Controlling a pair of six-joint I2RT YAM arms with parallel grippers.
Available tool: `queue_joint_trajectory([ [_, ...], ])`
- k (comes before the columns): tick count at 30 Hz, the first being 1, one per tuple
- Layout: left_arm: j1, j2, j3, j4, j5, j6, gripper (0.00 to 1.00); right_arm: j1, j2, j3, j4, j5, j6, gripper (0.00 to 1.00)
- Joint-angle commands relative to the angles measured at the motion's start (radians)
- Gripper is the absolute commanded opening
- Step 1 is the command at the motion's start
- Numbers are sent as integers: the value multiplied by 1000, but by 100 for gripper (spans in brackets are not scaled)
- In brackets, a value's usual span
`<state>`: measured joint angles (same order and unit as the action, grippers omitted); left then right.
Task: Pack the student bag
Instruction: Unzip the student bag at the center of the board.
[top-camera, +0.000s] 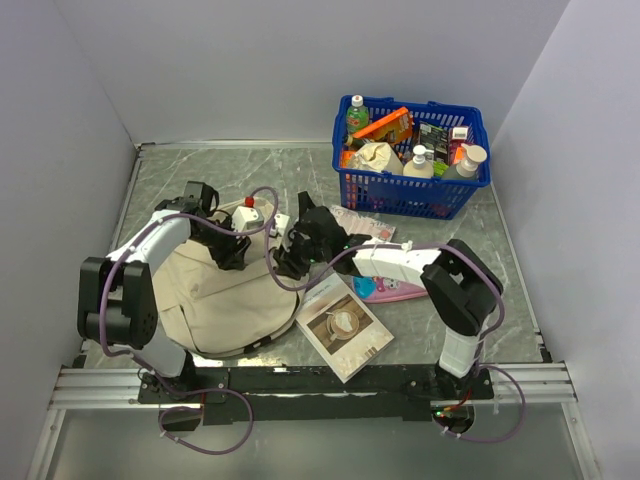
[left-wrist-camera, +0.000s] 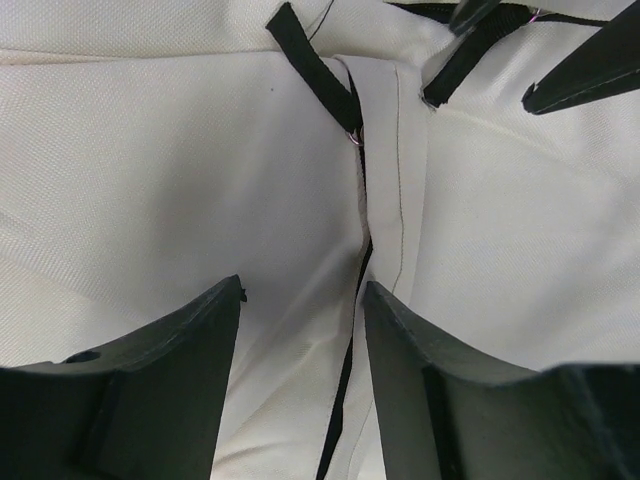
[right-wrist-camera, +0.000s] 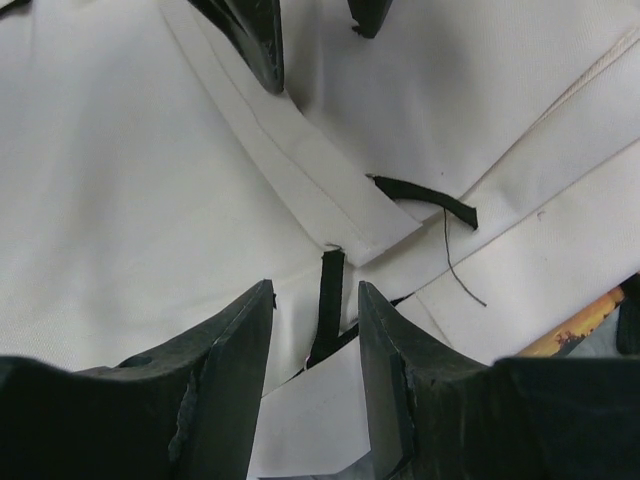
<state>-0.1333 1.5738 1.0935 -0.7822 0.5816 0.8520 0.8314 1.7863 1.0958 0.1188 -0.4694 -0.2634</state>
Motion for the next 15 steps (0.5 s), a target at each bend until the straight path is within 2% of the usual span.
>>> queue_joint_trajectory([
  [1,-14,3,8,12,61,47,57,2,64,101,-86,3,-20,47],
  [6,-14,5,-4,0,64,52,58,12,131,174,-175,37,-20,47],
  [15,-12,5,6,8,63,36,58,15,117,132,-194,97,4,47],
])
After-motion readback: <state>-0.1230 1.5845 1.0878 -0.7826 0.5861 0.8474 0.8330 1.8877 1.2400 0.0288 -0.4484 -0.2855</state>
